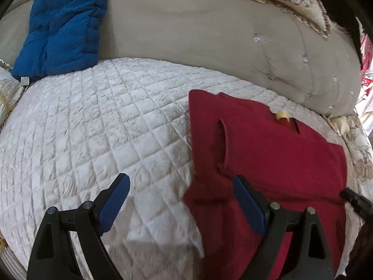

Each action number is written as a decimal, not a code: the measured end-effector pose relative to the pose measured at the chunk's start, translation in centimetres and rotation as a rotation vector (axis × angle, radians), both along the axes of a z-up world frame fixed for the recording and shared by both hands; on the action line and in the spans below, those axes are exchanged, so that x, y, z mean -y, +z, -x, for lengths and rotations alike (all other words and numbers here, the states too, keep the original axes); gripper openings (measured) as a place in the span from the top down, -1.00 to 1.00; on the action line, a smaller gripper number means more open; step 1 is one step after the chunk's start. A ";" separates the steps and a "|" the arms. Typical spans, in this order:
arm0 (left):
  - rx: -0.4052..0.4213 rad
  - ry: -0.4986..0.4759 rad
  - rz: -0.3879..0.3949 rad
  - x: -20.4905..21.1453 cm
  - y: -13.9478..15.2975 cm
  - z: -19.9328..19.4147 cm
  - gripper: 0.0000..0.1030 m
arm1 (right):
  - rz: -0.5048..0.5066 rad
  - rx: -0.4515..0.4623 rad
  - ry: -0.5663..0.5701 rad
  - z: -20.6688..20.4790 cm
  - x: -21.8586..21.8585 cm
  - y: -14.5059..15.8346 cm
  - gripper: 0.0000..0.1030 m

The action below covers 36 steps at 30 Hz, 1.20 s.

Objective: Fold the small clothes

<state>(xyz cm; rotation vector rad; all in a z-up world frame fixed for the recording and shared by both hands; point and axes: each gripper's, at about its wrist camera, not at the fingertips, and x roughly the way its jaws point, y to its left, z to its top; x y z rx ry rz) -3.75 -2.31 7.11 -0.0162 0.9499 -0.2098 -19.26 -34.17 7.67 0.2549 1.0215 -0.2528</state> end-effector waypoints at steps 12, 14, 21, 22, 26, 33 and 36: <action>0.036 -0.014 -0.023 -0.7 2.0 5.2 -0.80 | -0.152 0.034 -0.083 6.3 -0.8 0.6 0.45; 0.023 -0.006 -0.016 -1.0 1.7 5.9 -0.80 | -0.201 0.034 -0.071 6.4 -0.9 -0.2 0.47; 0.006 0.015 -0.020 -2.3 1.1 8.6 -0.80 | -0.130 0.059 -0.030 7.1 -0.9 0.4 1.00; -0.004 0.019 -0.015 -2.6 0.9 9.0 -0.80 | -0.130 0.059 -0.043 7.4 -0.5 0.5 1.00; -0.029 0.022 -0.015 -3.3 0.6 10.3 -0.80 | -0.146 0.054 -0.043 8.1 -0.9 0.6 1.00; -0.064 -0.042 0.000 -3.8 0.7 13.9 -0.80 | -0.239 0.078 0.082 13.3 -3.0 4.8 0.80; -0.075 -0.098 -0.025 -3.3 0.4 15.9 -0.80 | -0.237 0.035 0.147 17.0 -4.7 5.2 0.73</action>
